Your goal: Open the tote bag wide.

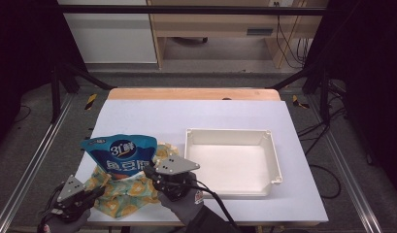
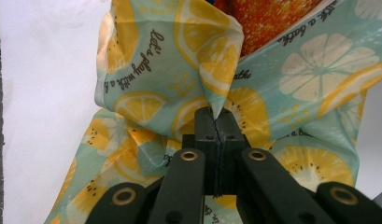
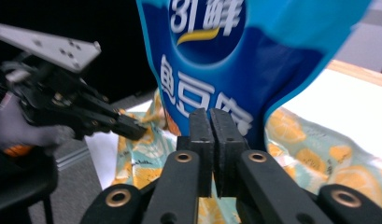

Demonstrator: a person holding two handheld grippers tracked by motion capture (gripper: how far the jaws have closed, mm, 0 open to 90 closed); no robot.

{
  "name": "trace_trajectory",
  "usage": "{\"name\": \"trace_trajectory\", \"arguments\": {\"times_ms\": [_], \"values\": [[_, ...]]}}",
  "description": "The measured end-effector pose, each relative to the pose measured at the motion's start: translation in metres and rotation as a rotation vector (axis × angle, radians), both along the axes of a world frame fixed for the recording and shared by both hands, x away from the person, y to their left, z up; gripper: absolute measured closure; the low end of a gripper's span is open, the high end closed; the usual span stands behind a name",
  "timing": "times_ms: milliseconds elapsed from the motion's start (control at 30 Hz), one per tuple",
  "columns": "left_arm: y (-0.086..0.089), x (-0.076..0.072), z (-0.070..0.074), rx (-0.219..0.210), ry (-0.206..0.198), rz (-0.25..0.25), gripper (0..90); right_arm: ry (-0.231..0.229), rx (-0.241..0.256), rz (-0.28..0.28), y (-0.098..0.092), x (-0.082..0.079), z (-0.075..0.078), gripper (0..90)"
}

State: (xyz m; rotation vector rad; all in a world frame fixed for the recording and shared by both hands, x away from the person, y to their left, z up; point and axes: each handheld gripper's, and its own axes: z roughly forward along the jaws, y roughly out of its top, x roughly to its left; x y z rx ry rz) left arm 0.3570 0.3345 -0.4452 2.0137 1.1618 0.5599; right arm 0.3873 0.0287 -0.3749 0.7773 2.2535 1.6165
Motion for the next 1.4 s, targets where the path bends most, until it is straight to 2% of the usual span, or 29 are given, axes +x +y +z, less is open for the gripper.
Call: {"name": "trace_trajectory", "arguments": {"times_ms": [100, 267, 500, 667, 800, 933, 1133, 1200, 1333, 1400], "values": [[0.001, 0.000, 0.000, 0.000, 0.000, -0.003, 89.3, 0.009, -0.047, -0.022, 0.009, 0.002, -0.017, 90.0], [0.001, 0.001, -0.002, 0.008, 0.015, -0.002, 89.4, 0.066, -0.076, -0.051, 0.015, 0.007, -0.049, 90.0], [0.001, 0.001, -0.002, 0.005, 0.018, -0.005, 88.1, 0.123, -0.135, -0.091, 0.010, 0.009, -0.077, 90.0], [0.002, 0.001, 0.000, -0.022, 0.000, 0.006, 79.3, 0.164, -0.162, -0.109, 0.008, 0.013, -0.093, 90.0], [0.005, -0.001, 0.007, -0.062, -0.040, 0.014, 72.6, 0.166, -0.188, -0.114, 0.010, 0.012, -0.101, 90.0], [0.009, -0.005, 0.017, -0.113, -0.098, 0.031, 68.0, 0.175, -0.191, -0.111, 0.010, 0.011, -0.106, 90.0], [0.006, -0.010, 0.037, -0.181, -0.190, 0.012, 66.8, 0.180, -0.194, -0.109, 0.011, 0.012, -0.109, 90.0], [0.002, -0.009, 0.039, -0.171, -0.202, 0.007, 68.9, 0.181, -0.192, -0.107, 0.011, 0.012, -0.109, 90.0], [-0.006, 0.000, 0.033, -0.130, -0.173, -0.015, 75.6, 0.179, -0.185, -0.093, 0.011, 0.011, -0.109, 90.0], [-0.009, 0.006, 0.029, -0.095, -0.163, -0.024, 80.0, 0.176, -0.184, -0.086, 0.012, 0.011, -0.110, 90.0]]}}
